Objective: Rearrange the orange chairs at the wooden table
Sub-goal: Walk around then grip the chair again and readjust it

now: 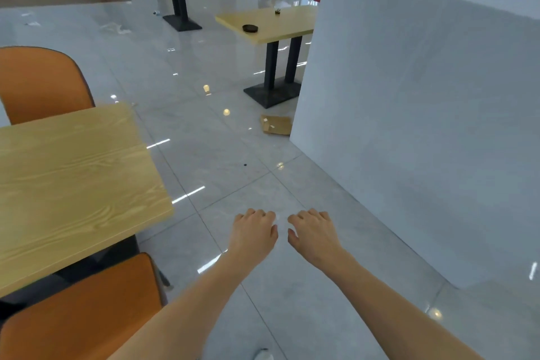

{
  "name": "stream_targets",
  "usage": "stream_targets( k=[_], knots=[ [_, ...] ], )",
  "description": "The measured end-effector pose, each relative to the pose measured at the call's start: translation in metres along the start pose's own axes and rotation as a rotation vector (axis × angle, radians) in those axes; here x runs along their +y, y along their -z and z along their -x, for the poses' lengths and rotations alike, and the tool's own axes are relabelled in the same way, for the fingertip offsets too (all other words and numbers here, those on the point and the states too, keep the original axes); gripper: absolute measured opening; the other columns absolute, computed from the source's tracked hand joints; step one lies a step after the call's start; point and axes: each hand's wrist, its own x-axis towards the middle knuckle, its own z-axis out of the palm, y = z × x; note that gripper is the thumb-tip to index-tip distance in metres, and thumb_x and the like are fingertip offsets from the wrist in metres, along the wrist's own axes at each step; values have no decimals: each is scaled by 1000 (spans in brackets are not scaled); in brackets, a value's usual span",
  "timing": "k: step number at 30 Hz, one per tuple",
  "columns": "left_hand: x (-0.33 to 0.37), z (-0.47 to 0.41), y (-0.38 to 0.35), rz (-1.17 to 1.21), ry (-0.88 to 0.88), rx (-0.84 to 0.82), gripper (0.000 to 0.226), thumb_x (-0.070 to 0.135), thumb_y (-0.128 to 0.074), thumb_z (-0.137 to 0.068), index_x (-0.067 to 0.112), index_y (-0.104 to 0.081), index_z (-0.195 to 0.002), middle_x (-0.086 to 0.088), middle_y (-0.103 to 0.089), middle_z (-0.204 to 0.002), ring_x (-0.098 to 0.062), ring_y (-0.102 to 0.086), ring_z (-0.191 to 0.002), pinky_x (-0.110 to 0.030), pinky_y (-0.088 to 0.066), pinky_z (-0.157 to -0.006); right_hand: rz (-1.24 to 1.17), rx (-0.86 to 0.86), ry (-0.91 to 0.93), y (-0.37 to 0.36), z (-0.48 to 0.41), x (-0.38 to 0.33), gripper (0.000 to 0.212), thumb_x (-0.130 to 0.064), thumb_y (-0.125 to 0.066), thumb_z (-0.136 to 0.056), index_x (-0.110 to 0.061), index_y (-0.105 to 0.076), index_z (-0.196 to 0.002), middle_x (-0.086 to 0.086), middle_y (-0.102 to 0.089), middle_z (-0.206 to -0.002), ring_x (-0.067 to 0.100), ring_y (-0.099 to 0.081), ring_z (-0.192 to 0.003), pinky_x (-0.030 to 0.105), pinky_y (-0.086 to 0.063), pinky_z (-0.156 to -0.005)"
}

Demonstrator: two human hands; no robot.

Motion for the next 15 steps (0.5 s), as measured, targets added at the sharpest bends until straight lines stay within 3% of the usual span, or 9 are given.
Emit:
stream_targets(
  k=[7, 10, 13, 15],
  knots=[
    [-25, -106, 13, -34, 127, 54, 18, 29, -56, -89, 16, -66, -97, 1, -69, -86, -21, -61, -84, -33, -45, -73, 30, -4, 96, 18, -130, 43, 30, -27, -42, -95, -14, -58, -116, 6, -66, -108, 26, -54, -105, 37, -37, -91],
    [-46, -150, 12, -42, 193, -7, 24, 28, -45, -93, 14, -62, -105, -2, -67, -96, -23, -58, -91, -34, -41, -78, 22, -2, 172, 15, -192, 49, 29, -27, -42, -95, -13, -59, -114, 6, -66, -108, 27, -55, -103, 38, -37, -91],
    [-72, -201, 7, -71, 259, 39, 15, 26, -57, -87, 13, -66, -91, -2, -68, -80, -24, -61, -78, -34, -44, -68, 18, -17, 236, 8, -258, 59, 31, -28, -40, -95, -14, -58, -116, 6, -65, -110, 26, -54, -105, 38, -37, -92],
    [-87, -240, 6, -87, 299, 37, 16, 25, -57, -87, 13, -65, -92, -3, -68, -81, -24, -61, -80, -34, -44, -69, 16, -13, 277, 5, -306, 68, 32, -30, -39, -96, -15, -57, -118, 5, -65, -111, 25, -54, -106, 37, -37, -92]
  ],
)
